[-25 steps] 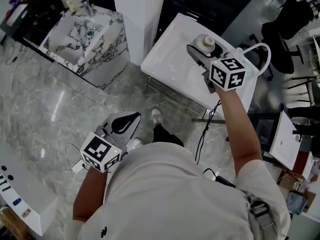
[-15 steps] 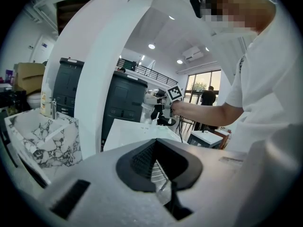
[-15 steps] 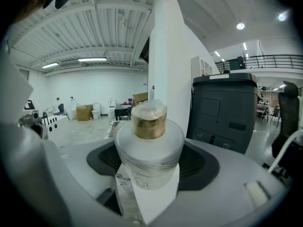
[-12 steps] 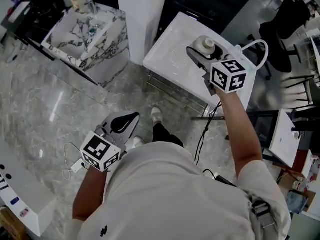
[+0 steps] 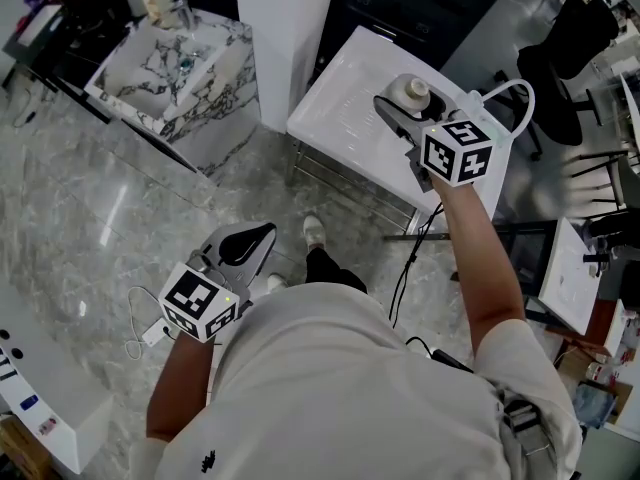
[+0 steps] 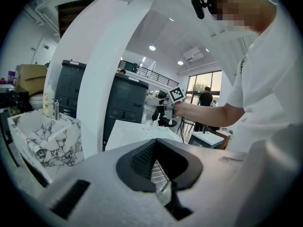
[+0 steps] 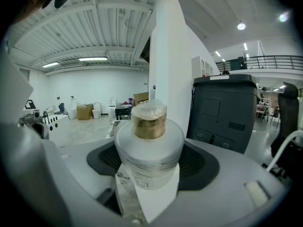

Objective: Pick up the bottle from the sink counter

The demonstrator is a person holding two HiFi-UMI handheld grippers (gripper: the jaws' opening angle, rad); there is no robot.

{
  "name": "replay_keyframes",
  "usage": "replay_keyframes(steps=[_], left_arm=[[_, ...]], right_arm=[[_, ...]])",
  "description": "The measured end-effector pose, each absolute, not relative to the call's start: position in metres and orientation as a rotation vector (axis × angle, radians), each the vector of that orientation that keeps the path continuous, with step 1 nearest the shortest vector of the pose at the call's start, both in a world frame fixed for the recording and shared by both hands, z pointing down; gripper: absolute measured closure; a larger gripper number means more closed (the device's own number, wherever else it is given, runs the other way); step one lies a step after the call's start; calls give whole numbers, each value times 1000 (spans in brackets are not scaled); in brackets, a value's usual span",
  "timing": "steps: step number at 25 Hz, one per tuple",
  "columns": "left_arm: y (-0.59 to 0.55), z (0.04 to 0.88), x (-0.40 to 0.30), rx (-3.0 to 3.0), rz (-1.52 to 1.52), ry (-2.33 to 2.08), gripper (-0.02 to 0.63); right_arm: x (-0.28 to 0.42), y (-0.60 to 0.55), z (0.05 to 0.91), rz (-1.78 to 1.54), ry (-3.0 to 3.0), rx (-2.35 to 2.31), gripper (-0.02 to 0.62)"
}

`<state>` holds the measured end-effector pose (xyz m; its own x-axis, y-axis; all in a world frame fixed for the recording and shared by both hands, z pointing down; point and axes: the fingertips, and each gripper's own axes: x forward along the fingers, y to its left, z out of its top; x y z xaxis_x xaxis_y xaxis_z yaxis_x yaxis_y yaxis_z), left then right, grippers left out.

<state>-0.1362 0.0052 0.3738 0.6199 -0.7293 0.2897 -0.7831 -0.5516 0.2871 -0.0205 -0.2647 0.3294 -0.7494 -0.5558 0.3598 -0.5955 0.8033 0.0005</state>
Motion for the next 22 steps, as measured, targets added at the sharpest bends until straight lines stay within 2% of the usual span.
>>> replay_keyframes(steps=[22], left_arm=[[-26,376,-138,2462,189,-1188,600]], right_arm=[[-11,-290,340,176,-2608,890,249]])
